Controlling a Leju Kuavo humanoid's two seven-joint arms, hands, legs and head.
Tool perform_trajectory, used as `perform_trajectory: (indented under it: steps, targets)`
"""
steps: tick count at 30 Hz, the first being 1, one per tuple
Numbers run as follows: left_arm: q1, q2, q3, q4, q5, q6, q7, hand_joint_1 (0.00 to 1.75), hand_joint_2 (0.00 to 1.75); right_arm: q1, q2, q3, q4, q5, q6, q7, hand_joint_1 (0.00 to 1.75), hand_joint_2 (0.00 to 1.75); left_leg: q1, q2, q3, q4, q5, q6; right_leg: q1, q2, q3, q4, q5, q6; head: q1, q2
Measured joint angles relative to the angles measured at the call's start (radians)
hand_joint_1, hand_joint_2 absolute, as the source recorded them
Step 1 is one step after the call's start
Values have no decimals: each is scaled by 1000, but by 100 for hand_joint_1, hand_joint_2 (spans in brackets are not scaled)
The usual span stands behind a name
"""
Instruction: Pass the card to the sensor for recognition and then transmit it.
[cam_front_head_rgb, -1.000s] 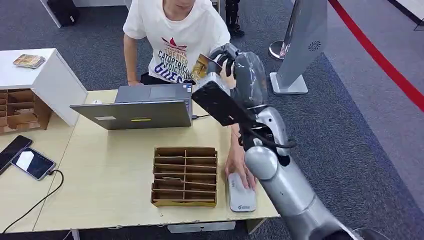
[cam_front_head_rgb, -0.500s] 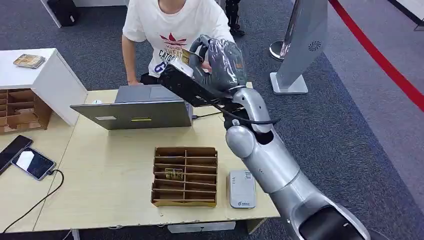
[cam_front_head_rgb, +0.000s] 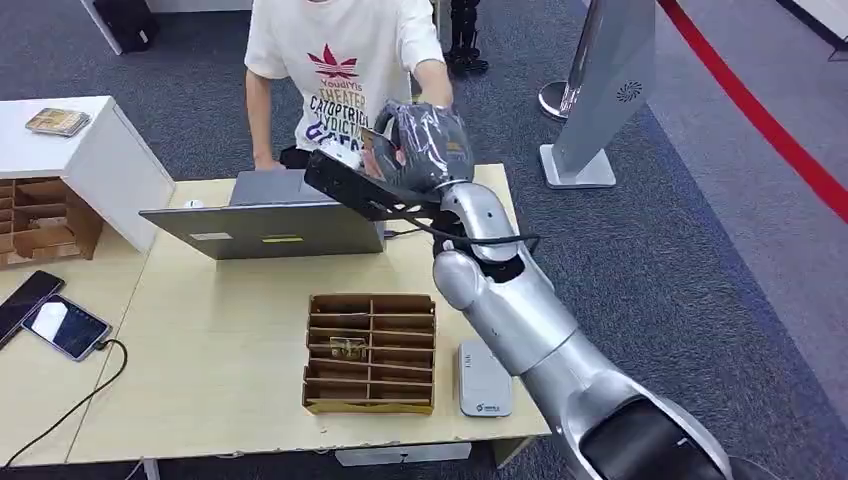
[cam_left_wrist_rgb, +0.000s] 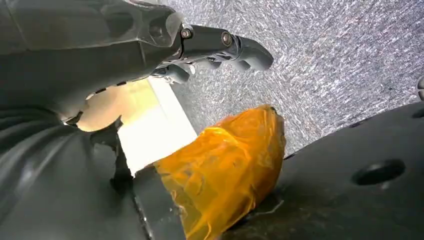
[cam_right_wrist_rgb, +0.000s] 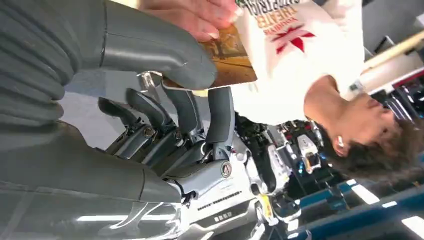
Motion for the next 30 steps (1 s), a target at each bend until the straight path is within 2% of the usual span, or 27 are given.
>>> perform_trajectory:
  steps: [4, 9, 17, 21, 25, 28, 30]
  targets:
    - [0, 0, -1, 0, 5, -1, 0, 0, 0, 0, 6, 0, 23, -14, 30, -16, 0, 0, 0, 0, 0, 0, 0, 0, 0, 0, 0, 0, 0, 0, 0, 0]
    - [0, 0, -1, 0, 26, 0, 0, 0, 0, 21, 19, 0, 7, -104, 84, -84, 0, 0, 0, 0, 0, 0, 0, 0, 0, 0, -1, 0, 0, 0, 0, 0]
    - [4, 0, 0, 0, 74, 8, -11, 0, 0, 163, 27, 26, -224, -392, 149, -167, 0, 0, 0, 0, -1, 0, 0, 0, 0, 0, -1, 0, 0, 0, 0, 0]
    - [10, -1, 0, 0, 100, 16, -19, 0, 0, 252, 19, 31, -359, -674, 200, -233, 0, 0, 0, 0, -1, 0, 0, 0, 0, 0, -1, -1, 0, 0, 0, 0]
    - [16, -3, 0, 0, 118, 24, -28, 0, 0, 344, -20, 33, -479, -948, 270, -302, 0, 0, 0, 0, -1, 0, 0, 0, 0, 0, -1, -1, 0, 0, 0, 0]
    - [18, -3, 0, 0, 124, 26, -32, 0, 0, 426, -70, 30, -557, -1149, 378, -356, 0, 0, 0, 0, -1, 0, -1, 0, 0, 0, -1, -1, 0, 0, 0, 0]
    - [19, -3, 0, 0, 127, 28, -36, 0, 0, 477, -100, 24, -591, -1226, 438, -383, 0, 0, 0, 0, -1, 0, -1, 0, 0, 0, -1, -1, 0, 0, 0, 0]
